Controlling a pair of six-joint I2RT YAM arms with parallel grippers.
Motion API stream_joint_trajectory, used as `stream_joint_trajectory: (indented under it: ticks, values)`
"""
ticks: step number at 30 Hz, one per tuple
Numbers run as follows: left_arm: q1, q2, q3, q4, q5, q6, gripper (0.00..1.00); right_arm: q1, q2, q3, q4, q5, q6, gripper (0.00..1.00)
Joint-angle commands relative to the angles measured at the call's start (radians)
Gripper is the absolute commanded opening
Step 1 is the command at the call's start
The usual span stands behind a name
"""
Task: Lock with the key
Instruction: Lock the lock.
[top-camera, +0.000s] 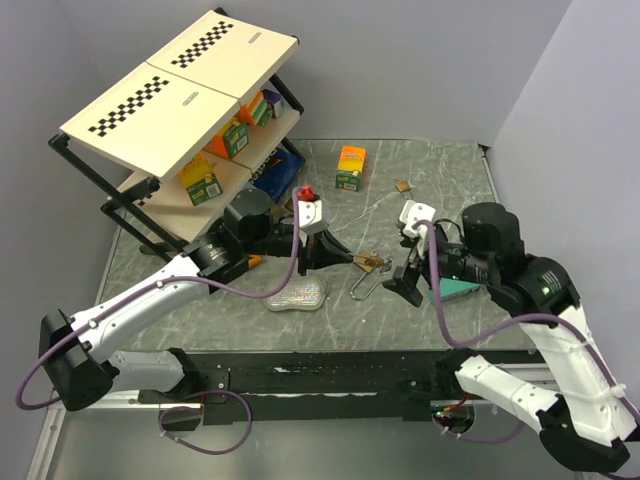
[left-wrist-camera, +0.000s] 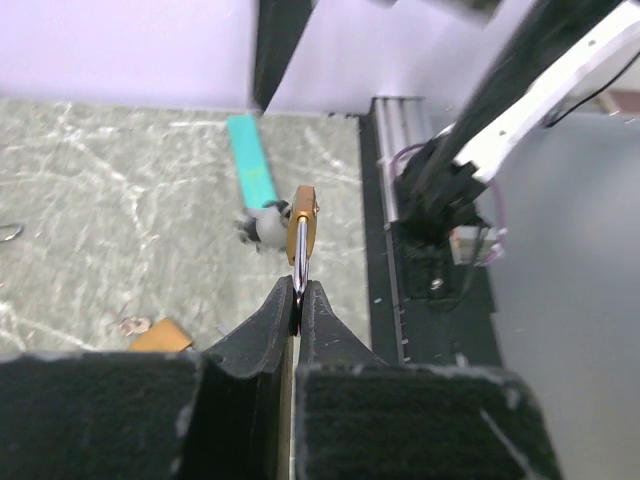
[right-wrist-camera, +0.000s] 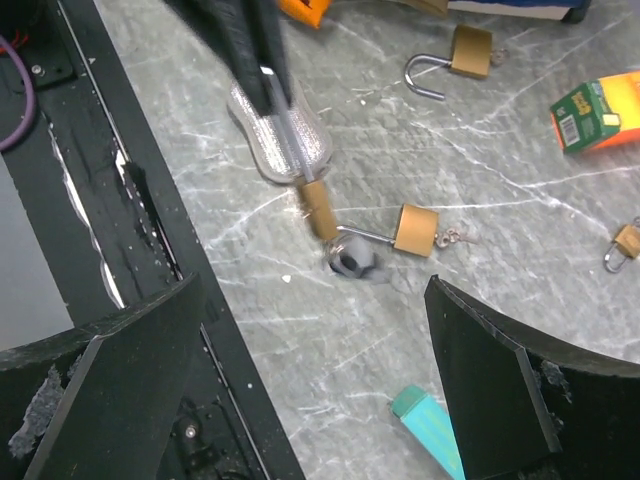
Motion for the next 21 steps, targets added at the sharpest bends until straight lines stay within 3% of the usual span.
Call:
stream_joint_trajectory:
  ticks: [1,7,11,21]
  values:
    - [0.009,-0.042,0.071,0.004,0.086,-0.081,0.01,-0.005,0.023,0.018,0.023,-0.021,0.023,0.99]
    - [0.009,-0.055,0.072,-0.012,0.121,-0.117,0.01,-0.003,0.008,-0.006,0.086,-0.091,0.040,0.93]
    - [0.009,-0.063,0.072,-0.016,0.123,-0.115,0.01,-0.005,-0.037,-0.074,0.174,-0.177,0.047,0.80]
    - [0.009,-0.088,0.048,0.027,0.127,-0.158,0.01,-0.005,0.014,-0.066,0.168,-0.240,0.023,0.75]
